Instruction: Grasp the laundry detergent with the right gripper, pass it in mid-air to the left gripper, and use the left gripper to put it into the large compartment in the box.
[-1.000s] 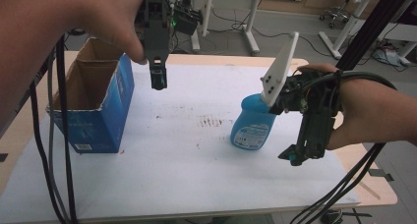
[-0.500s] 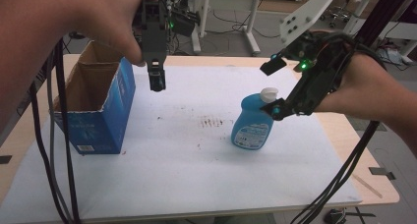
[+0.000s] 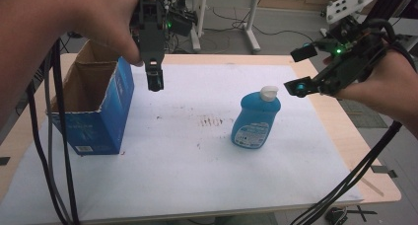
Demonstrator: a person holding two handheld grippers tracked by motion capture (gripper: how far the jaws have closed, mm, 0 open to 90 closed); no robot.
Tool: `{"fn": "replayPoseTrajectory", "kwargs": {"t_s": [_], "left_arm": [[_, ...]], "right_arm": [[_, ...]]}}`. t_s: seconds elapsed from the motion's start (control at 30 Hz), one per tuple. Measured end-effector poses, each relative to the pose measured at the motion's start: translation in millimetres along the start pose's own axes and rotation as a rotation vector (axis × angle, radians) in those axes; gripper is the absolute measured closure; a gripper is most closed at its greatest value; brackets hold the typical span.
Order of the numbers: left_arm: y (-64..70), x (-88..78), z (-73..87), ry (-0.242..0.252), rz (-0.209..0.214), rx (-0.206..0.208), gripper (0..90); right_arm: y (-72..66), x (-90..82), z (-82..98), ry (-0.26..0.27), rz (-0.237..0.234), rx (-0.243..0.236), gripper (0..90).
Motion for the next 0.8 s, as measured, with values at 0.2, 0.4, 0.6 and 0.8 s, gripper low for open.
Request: {"fn": "replayPoseTrajectory", "kwargs": {"t_s": [0.2, 0.4, 0.6, 0.8], "left_arm": [[-0.6, 3.1, -3.3, -0.004, 0.006, -0.004, 1.7], [-2.9, 4.7, -5.4, -0.013, 0.005, 0.003, 1.6], [-3.8, 6.6, -6.5, -0.019, 0.011, -0.003, 1.7], [-4.5, 9.3, -7.5, -0.020, 0.016, -0.013, 1.7]], "right_arm": [[6.0, -5.8, 24.1, 0.046, 0.005, 0.047, 1.7], [3.1, 1.4, 54.1, 0.081, -0.021, 0.071, 1.7], [-1.4, 7.6, 80.4, 0.095, -0.035, 0.070, 1.7], [-0.6, 17.8, 104.9, 0.127, -0.048, 0.100, 1.7]]}}
Point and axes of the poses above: each handheld gripper's, and its own axes: x roughly forward along the jaws, z roughly out of its underside, y roughly to its right, the point moved 7 cm from there along x, roughly forward along the jaws, and after that the axes turned 9 degrees about z, right-handed, at the moved point
